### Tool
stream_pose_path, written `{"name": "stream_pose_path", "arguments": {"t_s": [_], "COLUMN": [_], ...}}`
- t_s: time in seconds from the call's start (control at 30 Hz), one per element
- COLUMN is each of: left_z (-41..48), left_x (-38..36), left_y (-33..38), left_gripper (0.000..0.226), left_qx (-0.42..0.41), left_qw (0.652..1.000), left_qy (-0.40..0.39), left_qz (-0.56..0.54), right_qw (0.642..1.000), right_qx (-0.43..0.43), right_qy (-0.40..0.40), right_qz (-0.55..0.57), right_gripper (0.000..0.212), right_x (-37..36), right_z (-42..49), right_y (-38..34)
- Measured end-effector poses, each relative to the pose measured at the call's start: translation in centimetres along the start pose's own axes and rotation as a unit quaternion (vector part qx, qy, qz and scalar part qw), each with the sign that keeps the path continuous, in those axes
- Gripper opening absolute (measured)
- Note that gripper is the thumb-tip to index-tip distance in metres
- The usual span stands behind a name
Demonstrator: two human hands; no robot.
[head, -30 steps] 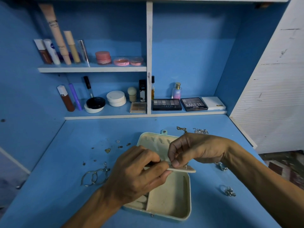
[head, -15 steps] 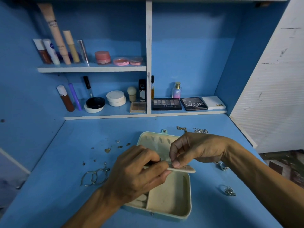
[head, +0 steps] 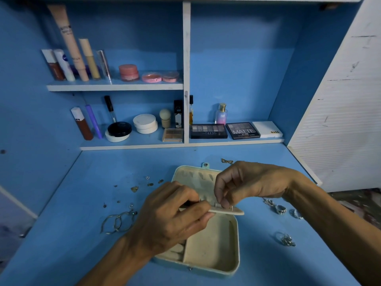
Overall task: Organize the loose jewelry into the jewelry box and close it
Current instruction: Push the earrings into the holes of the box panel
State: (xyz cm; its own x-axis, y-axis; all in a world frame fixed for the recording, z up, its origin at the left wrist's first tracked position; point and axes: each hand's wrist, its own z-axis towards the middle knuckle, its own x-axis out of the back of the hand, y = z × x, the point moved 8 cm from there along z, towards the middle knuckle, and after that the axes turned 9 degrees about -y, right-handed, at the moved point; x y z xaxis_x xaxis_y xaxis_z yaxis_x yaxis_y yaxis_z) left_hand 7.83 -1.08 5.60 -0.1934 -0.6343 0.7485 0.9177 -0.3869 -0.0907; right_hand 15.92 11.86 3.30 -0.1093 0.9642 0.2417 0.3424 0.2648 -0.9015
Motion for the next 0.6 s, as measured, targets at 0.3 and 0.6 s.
{"name": "stream_pose_path", "arguments": {"t_s": [0.3,0.6], "left_z": [0.0,0.0], "left_x": [0.0,-0.1], "left_y": [-0.1,-0.1], "left_gripper": [0.018,0.018], "left_qx": [0.000,0.003], "left_qw": [1.000,1.000], "left_qy": [0.000,-0.007], "left_qz": [-0.010,-0.009], "right_qw": [0.997,0.990], "right_qx": [0.027,0.010], "right_qy": [0.063,0.059], "right_qz": [-0.026,-0.130], "right_gripper": [0.014,0.011], "right_x": [0.7,-0.1], "right_z": [-0.8,-1.0], "right_y": [-0.7,-1.5]}}
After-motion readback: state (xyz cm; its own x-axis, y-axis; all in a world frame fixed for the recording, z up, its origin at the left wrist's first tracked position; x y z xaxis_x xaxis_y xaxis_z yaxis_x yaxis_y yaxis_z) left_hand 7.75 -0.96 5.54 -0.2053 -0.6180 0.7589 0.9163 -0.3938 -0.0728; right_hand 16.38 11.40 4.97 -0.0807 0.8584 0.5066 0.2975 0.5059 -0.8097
